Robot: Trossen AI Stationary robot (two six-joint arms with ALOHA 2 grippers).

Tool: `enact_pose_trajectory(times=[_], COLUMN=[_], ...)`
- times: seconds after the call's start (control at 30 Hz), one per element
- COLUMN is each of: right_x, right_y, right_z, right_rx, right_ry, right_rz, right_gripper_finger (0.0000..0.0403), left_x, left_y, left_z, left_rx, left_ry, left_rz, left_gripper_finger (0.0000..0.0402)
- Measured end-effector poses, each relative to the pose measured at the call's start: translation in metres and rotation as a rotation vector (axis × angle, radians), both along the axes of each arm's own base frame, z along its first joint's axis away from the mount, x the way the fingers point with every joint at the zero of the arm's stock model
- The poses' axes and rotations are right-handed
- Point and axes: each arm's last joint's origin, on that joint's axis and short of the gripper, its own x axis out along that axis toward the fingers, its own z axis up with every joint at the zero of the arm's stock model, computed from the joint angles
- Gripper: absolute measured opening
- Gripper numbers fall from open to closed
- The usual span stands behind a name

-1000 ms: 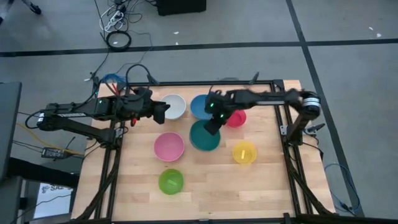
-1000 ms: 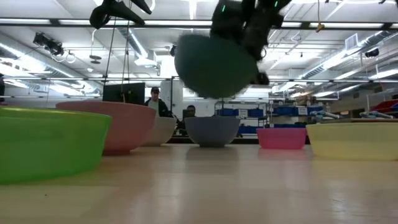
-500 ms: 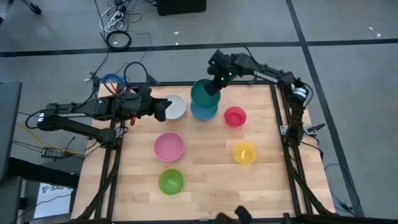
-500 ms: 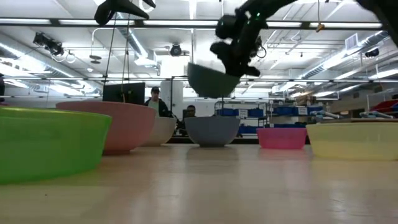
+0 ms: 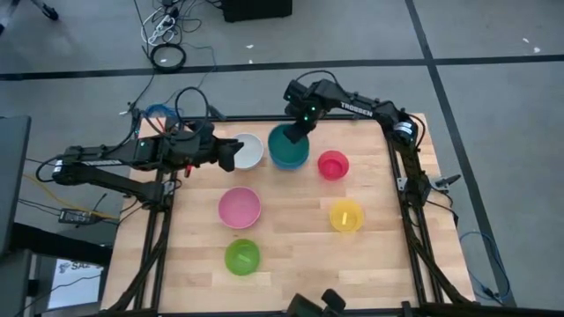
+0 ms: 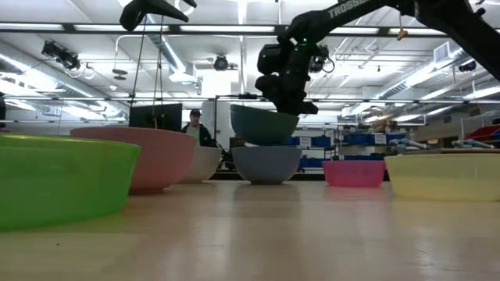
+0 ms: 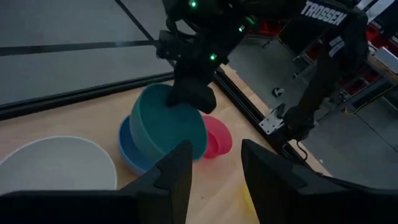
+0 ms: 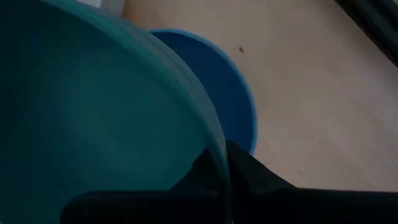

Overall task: Nest bowls inside each other
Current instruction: Stack the dark green bowl on top of the blue bowl, then stack the white bowl on top of the dark green bowl

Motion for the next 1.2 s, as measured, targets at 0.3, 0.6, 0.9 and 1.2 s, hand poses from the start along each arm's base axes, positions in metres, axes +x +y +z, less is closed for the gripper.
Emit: enact_pose_trajectory(times=[0.3,0.6,0.9,1.2], right_x=[0.006,0.002,-0.019,-0.084], right_y=[0.010,0.011,0.021,0.074], right_z=[0.000,0.006,0.054,0.161], right_rx=[-0.051,-0.082,-0.179,-0.474], right_ry=[0.019,0.042,-0.041,-0.240], right_rz=[0.065,0.030,0.007,-0.061], right_gripper_finger=[0.0084,0.0168,0.0169,0.0169], left_x=[0.000,-0.001,-0.006,-0.020], left_y=[0.001,0.001,0.005,0.037], left_z=[0.000,0.000,-0.007,-0.039], left_rx=[0.020,0.023,0.067,-0.022], left_ry=[0.005,0.007,0.118,0.505], left_rz=[0.029,0.031,0.083,0.161], left_gripper_finger=[0.0147,0.0147,0.0147,0.0147])
